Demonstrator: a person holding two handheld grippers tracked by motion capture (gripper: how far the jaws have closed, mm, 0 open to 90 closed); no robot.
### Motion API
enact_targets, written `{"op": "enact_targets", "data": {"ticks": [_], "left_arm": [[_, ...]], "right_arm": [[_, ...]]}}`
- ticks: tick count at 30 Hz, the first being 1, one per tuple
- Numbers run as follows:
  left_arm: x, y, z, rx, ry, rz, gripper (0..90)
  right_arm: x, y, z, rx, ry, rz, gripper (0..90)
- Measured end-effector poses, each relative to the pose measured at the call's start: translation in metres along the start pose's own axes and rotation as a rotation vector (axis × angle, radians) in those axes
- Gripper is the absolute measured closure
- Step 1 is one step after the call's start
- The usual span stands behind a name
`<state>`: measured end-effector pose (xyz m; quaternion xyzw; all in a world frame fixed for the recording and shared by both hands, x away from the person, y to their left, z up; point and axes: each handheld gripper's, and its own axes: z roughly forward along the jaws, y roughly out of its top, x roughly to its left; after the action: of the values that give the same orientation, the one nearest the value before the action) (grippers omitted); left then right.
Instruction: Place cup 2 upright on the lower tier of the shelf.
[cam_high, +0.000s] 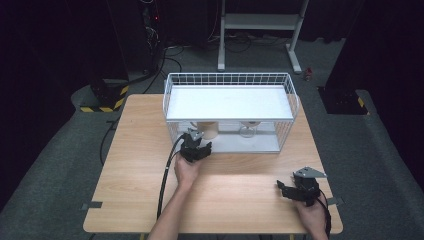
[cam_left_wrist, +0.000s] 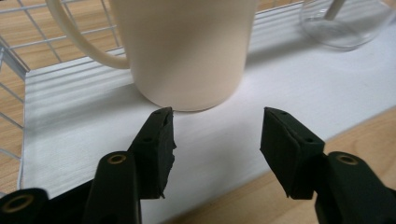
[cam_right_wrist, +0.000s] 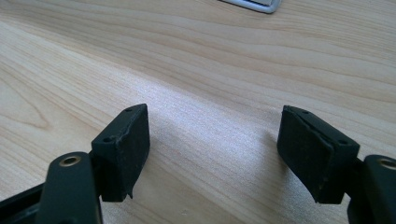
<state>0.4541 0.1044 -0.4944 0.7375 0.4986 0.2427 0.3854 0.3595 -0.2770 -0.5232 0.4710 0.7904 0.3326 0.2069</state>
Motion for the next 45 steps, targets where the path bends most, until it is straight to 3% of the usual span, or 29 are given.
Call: {"op": "enact_targets", "data": {"ticks": [5, 9, 15, 19, 22, 33, 45], "left_arm": [[0.001, -0.003, -0.008, -0.021, -0.008, 0.005, 42.9], [0.003, -0.007, -0.019, -0.049, -0.025, -0.028, 42.2], [0.004, -0.009, -0.027, -0.059, -0.036, -0.020, 40.9], [0.004, -0.011, -0.035, -0.077, -0.017, -0.001, 40.2], [0.007, -0.014, -0.042, -0.101, -0.033, -0.036, 40.3], [0.013, -0.020, -0.058, -0.102, -0.046, -0.028, 38.6], [0.022, -0.027, -0.075, -0.131, -0.064, -0.054, 38.4]], "right_arm": [[0.000, 0.000, 0.000, 0.000, -0.001, 0.000, 25.5], [0.000, 0.000, 0.000, 0.000, 0.000, 0.000, 25.5], [0.000, 0.000, 0.000, 0.000, 0.000, 0.000, 25.5], [0.000, 0.000, 0.000, 0.000, 0.000, 0.001, 25.5], [0.000, 0.000, 0.000, 0.000, 0.000, 0.000, 25.5], [0.000, 0.000, 0.000, 0.000, -0.001, 0.000, 25.5], [0.000, 0.000, 0.000, 0.000, 0.000, 0.000, 25.5]]}}
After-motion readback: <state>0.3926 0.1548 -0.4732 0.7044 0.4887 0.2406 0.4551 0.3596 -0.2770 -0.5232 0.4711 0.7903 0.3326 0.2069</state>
